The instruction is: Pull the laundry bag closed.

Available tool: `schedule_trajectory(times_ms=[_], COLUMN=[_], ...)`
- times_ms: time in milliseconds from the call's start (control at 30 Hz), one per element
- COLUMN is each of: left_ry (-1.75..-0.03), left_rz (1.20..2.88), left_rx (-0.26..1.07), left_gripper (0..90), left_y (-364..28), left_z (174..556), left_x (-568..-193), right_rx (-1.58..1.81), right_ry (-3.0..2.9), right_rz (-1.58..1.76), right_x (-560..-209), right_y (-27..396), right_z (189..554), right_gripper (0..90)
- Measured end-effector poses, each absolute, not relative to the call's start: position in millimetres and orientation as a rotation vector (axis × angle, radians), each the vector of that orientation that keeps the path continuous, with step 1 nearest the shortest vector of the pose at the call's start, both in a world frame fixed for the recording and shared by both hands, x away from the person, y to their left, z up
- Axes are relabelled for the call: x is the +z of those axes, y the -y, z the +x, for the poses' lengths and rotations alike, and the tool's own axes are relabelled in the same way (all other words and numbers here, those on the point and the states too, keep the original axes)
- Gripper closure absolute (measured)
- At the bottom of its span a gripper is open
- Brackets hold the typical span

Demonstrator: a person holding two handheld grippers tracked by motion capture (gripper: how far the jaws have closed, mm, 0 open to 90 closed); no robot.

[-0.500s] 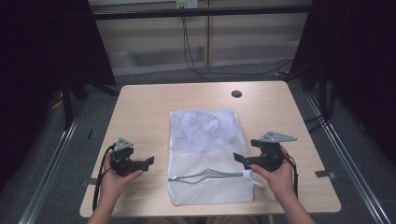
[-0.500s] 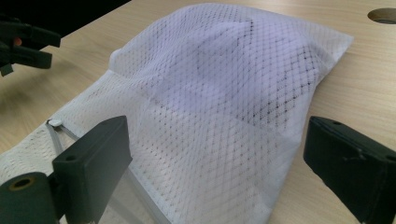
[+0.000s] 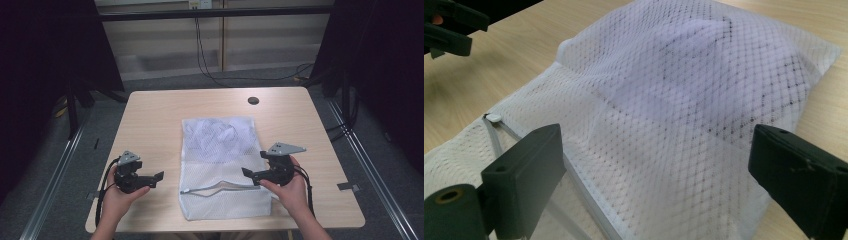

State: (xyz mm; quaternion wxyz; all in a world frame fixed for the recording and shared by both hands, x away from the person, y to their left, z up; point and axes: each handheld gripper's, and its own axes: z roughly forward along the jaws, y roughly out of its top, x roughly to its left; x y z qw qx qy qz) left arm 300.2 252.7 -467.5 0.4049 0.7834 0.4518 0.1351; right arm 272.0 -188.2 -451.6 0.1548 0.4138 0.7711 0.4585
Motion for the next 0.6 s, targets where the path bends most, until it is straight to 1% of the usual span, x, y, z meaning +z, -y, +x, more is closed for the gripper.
schedule_trajectory(times_ms=[600], left_ry=[-1.134], left_rz=[1.921], left_rx=[0.285], left_gripper=[4.4], left_y=[-260], left_z=[301], left_x=[-463], right_rx=[1.306], right_ry=[-2.32], right_rz=[1.171], right_x=[-453], right_y=[154], right_z=[279], right_gripper=[8.7])
